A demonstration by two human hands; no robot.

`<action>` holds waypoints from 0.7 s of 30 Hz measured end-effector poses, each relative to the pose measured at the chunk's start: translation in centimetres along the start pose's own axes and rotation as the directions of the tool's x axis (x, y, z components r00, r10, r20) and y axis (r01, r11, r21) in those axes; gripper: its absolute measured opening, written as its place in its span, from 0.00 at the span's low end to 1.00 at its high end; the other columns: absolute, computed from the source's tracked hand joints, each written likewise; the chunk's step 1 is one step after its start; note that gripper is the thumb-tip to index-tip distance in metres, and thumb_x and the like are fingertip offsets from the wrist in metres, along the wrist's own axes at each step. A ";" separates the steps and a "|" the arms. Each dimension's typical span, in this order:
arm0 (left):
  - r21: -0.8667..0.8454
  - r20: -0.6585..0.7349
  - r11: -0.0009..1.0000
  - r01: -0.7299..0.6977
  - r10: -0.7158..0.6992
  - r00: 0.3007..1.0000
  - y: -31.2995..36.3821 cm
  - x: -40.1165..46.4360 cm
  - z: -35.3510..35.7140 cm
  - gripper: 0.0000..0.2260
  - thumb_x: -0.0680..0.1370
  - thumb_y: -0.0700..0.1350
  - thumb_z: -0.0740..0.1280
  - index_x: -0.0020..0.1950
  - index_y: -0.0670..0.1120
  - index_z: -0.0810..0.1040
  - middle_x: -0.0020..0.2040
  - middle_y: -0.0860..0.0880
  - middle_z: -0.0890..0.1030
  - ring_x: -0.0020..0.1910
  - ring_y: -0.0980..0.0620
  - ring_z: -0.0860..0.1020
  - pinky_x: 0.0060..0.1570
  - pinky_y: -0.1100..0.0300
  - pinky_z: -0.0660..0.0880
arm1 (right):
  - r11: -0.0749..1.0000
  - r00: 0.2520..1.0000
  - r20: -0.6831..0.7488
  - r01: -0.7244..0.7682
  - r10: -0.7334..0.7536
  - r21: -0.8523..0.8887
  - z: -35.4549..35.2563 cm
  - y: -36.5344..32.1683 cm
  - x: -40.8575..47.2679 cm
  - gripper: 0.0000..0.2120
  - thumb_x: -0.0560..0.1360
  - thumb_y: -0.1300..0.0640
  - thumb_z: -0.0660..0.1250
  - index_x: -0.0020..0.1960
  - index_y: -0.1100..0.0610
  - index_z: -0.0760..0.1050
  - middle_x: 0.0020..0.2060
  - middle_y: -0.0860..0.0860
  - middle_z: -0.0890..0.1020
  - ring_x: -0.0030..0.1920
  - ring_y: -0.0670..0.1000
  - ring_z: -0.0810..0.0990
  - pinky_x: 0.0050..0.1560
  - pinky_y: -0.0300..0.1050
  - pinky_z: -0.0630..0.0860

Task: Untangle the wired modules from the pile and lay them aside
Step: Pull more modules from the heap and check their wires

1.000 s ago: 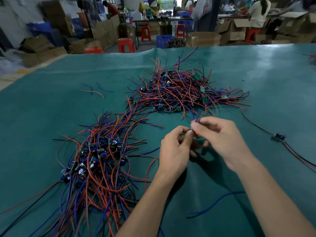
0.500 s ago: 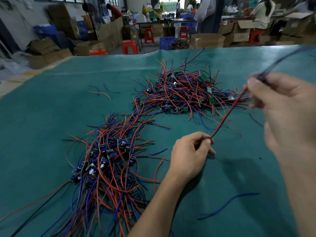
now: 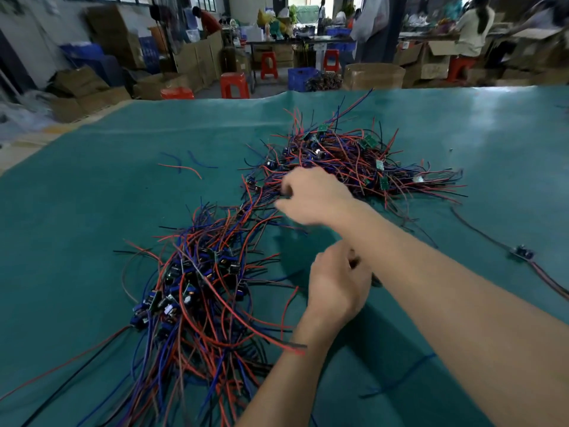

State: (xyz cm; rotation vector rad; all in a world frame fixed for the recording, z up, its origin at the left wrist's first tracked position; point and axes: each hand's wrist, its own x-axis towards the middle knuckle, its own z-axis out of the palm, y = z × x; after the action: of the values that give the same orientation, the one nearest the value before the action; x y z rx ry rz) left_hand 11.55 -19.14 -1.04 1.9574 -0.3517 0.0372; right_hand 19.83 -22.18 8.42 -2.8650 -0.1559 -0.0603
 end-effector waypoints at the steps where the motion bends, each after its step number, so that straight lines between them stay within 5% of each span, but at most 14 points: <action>1: -0.017 0.011 1.000 -0.017 0.017 1.000 0.1 0.1 0.0 0.10 0.69 0.43 0.60 0.31 0.57 0.74 0.30 0.53 0.81 0.32 0.52 0.76 0.31 0.67 0.69 | 0.995 0.999 0.013 -0.048 0.049 -0.090 0.7 1.6 0.5 0.18 0.78 0.48 0.68 0.65 0.55 0.76 0.64 0.57 0.77 0.63 0.63 0.77 0.61 0.57 0.77; 6: -0.009 0.027 1.000 -0.015 0.015 1.000 -0.1 0.3 0.1 0.06 0.72 0.45 0.60 0.40 0.52 0.76 0.31 0.59 0.82 0.38 0.50 0.83 0.45 0.52 0.80 | 0.977 0.994 -0.083 -0.084 0.069 -0.198 3.2 6.1 1.4 0.17 0.79 0.52 0.69 0.65 0.57 0.72 0.65 0.54 0.70 0.65 0.62 0.71 0.56 0.61 0.77; 12: 0.009 0.034 1.000 -0.001 0.000 0.999 0.0 0.3 -0.1 0.07 0.73 0.42 0.61 0.38 0.50 0.77 0.31 0.59 0.82 0.37 0.52 0.82 0.46 0.52 0.80 | 0.971 0.968 -0.250 -0.078 0.019 -0.228 3.6 6.7 1.7 0.10 0.79 0.58 0.71 0.60 0.54 0.79 0.56 0.53 0.77 0.58 0.60 0.77 0.48 0.56 0.79; 21: -0.006 0.048 1.000 0.010 -0.010 0.999 0.3 0.2 -0.3 0.07 0.76 0.44 0.61 0.46 0.50 0.78 0.35 0.55 0.85 0.40 0.51 0.83 0.48 0.50 0.80 | 0.982 0.991 -0.121 -0.085 0.065 -0.169 3.3 7.4 1.4 0.13 0.78 0.47 0.69 0.59 0.52 0.75 0.60 0.53 0.72 0.60 0.58 0.73 0.52 0.56 0.76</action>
State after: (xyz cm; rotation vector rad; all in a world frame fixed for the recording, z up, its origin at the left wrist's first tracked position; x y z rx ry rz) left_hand 11.66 -19.03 -0.63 1.9565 -0.3734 -0.0174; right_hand 22.11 -28.25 3.35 -3.0275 -0.0204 -0.2350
